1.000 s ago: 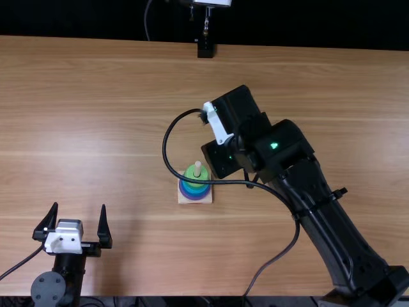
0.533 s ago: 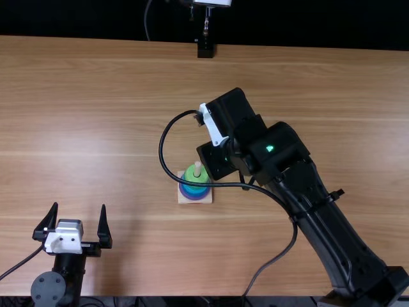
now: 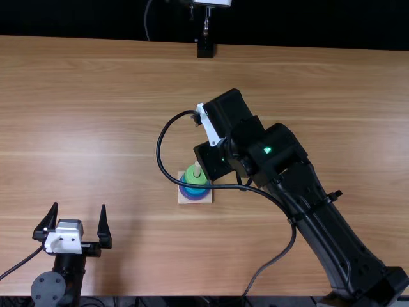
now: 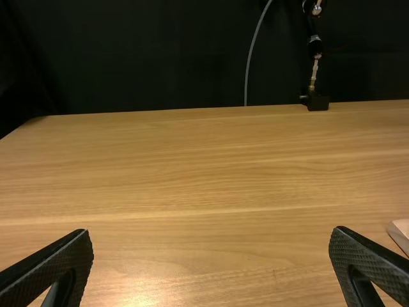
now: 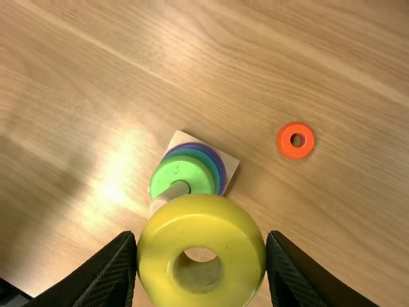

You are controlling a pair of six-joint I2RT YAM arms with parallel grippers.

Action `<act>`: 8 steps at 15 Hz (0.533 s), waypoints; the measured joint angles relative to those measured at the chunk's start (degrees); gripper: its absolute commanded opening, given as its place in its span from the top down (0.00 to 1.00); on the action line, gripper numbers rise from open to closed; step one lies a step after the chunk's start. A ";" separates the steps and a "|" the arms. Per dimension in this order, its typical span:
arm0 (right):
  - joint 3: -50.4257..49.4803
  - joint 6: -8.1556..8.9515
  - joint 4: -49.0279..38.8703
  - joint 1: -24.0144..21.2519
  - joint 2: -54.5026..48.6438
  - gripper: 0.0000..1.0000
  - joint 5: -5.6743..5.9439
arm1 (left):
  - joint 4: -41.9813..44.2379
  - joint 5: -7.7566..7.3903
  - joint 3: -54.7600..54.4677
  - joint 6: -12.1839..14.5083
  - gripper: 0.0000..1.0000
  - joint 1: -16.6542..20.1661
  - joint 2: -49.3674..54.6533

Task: Build the Hanoi tower: stack the rings onto the peg from bottom to top in this color order: purple, dark blue, light blue, dark green, light green, yellow, orange.

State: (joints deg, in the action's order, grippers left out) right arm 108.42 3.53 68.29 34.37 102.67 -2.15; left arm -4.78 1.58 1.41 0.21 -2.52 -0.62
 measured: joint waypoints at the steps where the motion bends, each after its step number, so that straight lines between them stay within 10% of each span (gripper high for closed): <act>1: 0.00 0.02 -0.48 0.39 0.02 1.00 0.00 | 0.02 -0.04 0.00 -0.02 0.00 0.02 0.00; 8: 0.02 0.04 -1.42 0.90 0.02 1.00 -0.02 | 0.02 -0.04 0.00 -0.02 0.00 0.02 0.00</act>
State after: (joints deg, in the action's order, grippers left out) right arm 108.44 3.57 66.87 35.27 102.69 -2.17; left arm -4.75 1.54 1.41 0.19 -2.50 -0.62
